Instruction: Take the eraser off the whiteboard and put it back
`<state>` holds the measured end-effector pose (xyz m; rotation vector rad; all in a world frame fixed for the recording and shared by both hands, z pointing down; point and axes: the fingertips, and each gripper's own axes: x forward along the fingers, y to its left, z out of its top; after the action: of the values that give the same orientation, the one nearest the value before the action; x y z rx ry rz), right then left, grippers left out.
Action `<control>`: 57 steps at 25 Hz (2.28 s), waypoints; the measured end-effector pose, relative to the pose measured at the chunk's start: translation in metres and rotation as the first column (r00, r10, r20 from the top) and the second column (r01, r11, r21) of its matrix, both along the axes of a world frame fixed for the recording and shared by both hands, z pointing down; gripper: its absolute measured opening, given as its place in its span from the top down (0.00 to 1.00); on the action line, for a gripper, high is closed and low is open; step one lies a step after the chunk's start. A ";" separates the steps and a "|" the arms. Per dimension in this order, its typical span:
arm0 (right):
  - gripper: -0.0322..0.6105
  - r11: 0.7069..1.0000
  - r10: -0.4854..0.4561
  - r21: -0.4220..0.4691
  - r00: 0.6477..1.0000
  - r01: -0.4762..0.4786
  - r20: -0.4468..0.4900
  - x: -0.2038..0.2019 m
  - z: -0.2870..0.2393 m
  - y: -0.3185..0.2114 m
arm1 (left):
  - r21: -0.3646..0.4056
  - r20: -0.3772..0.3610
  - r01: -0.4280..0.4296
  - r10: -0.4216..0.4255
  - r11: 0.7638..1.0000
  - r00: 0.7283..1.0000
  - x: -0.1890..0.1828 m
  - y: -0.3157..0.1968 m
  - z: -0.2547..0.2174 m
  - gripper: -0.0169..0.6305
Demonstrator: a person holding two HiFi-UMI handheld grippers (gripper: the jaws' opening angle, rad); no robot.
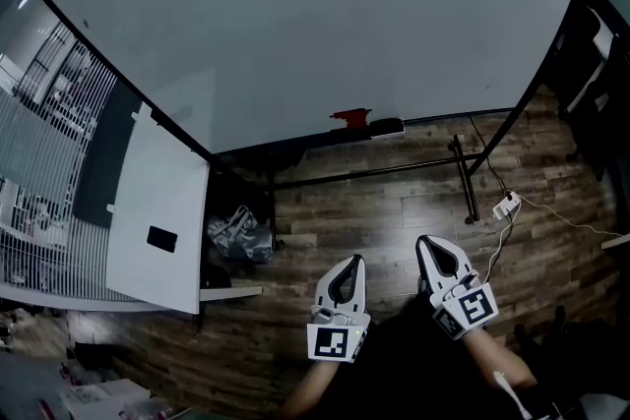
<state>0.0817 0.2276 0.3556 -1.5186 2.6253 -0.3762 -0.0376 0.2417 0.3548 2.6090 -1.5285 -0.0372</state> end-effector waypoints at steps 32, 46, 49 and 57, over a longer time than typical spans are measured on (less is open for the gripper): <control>0.93 0.998 0.013 -0.059 0.997 -0.009 0.072 0.013 0.015 -0.088 | -0.033 0.037 -0.028 0.029 0.999 0.999 0.000 -0.087 0.022 0.96; 0.93 0.989 -0.096 -0.104 0.992 0.104 0.083 0.037 0.032 -0.156 | -0.053 0.058 0.038 -0.035 0.998 0.998 0.035 -0.155 0.027 0.96; 0.93 0.987 -0.107 -0.107 0.988 0.120 0.114 0.044 0.033 -0.168 | -0.038 0.056 0.065 -0.062 0.997 0.996 0.036 -0.165 0.025 0.96; 0.93 0.974 -0.064 -0.200 0.976 0.107 0.210 0.057 0.057 -0.189 | -0.023 0.061 0.047 -0.045 0.999 0.997 0.047 -0.185 0.020 0.96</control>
<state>0.1391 0.0391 0.4130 -1.3387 2.5625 -0.7951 0.0091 0.0565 0.3752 2.5785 -1.5984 0.0573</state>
